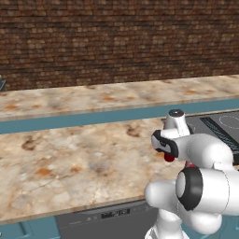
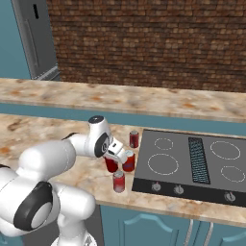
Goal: Four empty soda cans are scattered around the kitchen. Gather all the cans and cluster them next to the stove for recycling.
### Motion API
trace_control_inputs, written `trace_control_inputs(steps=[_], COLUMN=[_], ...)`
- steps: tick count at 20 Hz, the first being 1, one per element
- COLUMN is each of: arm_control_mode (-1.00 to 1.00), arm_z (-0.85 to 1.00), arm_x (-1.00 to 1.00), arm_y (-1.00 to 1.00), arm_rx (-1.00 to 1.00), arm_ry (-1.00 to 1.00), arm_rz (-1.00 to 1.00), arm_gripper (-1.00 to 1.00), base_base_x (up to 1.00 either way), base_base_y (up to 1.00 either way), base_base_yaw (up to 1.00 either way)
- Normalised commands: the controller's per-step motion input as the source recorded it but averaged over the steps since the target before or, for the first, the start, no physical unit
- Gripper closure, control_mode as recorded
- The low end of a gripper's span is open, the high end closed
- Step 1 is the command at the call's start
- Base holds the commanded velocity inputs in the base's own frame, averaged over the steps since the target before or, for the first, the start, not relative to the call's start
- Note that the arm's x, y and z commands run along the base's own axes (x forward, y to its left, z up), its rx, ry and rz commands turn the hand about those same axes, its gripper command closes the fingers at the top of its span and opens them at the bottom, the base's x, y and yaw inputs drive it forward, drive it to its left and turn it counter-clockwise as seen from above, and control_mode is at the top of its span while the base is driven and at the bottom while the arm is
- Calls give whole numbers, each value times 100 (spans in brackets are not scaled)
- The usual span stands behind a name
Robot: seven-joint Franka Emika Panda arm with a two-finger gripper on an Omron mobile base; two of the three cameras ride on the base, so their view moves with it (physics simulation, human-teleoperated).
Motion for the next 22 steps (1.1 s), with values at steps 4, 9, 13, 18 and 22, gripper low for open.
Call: trace_control_inputs(steps=[4,9,13,18,22], arm_control_mode=[-100,-100,-100,-100,-100], arm_z=[0,6,30,57,27], arm_x=[0,-2,0,-27,-99], arm_y=[0,0,0,0,0], arm_rx=[0,0,0,0,3], arm_ry=[0,0,0,-3,-6], arm_rz=[0,0,0,0,4], arm_gripper=[-100,-100,-100,-100,-100], base_base_x=[0,0,0,0,0], base_base_y=[0,0,0,0,0], base_base_yaw=[0,0,0,0,0])
